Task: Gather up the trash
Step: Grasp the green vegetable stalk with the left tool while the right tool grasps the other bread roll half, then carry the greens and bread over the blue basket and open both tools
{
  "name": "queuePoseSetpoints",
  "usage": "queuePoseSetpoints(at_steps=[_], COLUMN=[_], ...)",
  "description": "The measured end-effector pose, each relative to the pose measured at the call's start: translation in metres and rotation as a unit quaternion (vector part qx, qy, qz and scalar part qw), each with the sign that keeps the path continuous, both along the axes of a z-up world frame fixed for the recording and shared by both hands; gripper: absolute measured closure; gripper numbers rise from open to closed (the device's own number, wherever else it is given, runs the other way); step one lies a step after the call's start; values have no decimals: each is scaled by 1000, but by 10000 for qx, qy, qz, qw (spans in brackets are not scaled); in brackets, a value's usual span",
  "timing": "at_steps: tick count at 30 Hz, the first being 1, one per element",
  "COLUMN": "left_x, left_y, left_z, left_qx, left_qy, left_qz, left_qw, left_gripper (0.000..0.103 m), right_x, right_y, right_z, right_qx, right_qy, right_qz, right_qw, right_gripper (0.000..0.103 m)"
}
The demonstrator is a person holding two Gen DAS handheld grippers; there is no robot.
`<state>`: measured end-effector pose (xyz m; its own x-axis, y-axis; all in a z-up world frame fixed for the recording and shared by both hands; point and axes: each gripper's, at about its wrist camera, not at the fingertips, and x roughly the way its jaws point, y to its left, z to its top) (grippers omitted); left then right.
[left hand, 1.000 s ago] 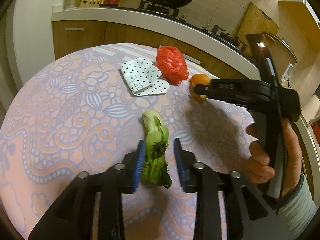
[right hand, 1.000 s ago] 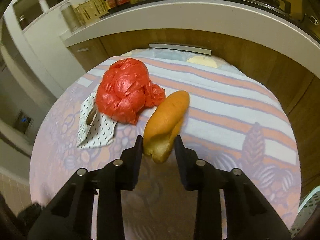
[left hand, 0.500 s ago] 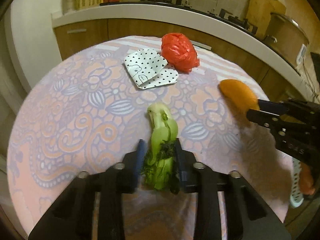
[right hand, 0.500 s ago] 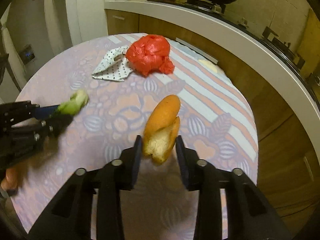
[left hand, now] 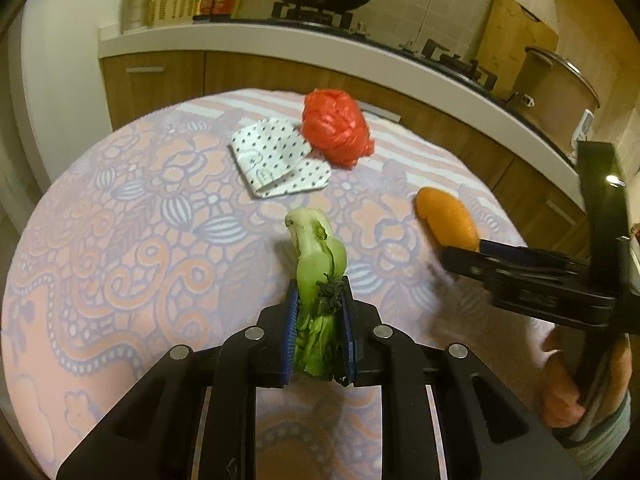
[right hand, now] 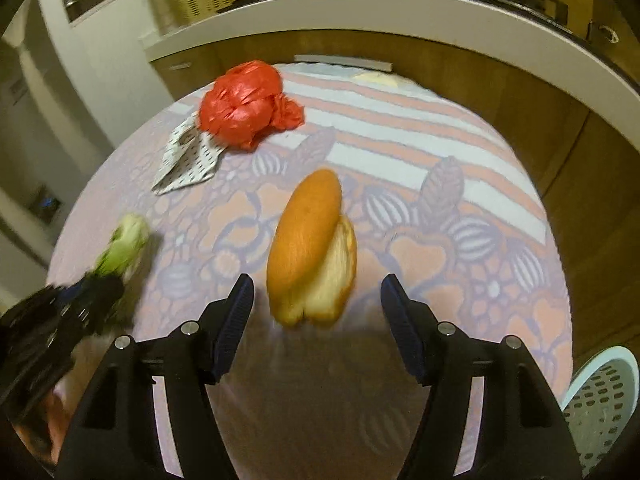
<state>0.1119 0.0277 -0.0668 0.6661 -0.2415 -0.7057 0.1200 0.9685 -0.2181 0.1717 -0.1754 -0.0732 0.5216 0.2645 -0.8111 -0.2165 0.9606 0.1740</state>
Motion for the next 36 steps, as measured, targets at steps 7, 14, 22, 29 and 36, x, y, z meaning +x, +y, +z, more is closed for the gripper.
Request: queuePoseSetpoints(at_steps=[7, 14, 22, 29, 36], left_x=[-2, -6, -10, -16, -24], left_y=[-11, -45, -114, -185, -249], left_z=[12, 26, 46, 60, 61], left_qx=[12, 74, 11, 35, 65], left_qy=[-137, -298, -527, -696, -717], left_qz=[-104, -406, -1060, -1664, -2131], left_qw=[9999, 9987, 9930, 9836, 9744], left_gripper=[86, 86, 86, 86, 86], right_x=[-4, -35, -74, -105, -137], right_y=[5, -27, -104, -178, -240], right_z=[6, 27, 53, 63, 55], right_qx=[-73, -5, 29, 16, -28], right_qy=[-145, -547, -921, -1129, -1117], right_qz=[135, 13, -568, -1197, -1727], right_qw=[9998, 9985, 9941, 9864, 9786], right_gripper=[76, 77, 77, 77, 77])
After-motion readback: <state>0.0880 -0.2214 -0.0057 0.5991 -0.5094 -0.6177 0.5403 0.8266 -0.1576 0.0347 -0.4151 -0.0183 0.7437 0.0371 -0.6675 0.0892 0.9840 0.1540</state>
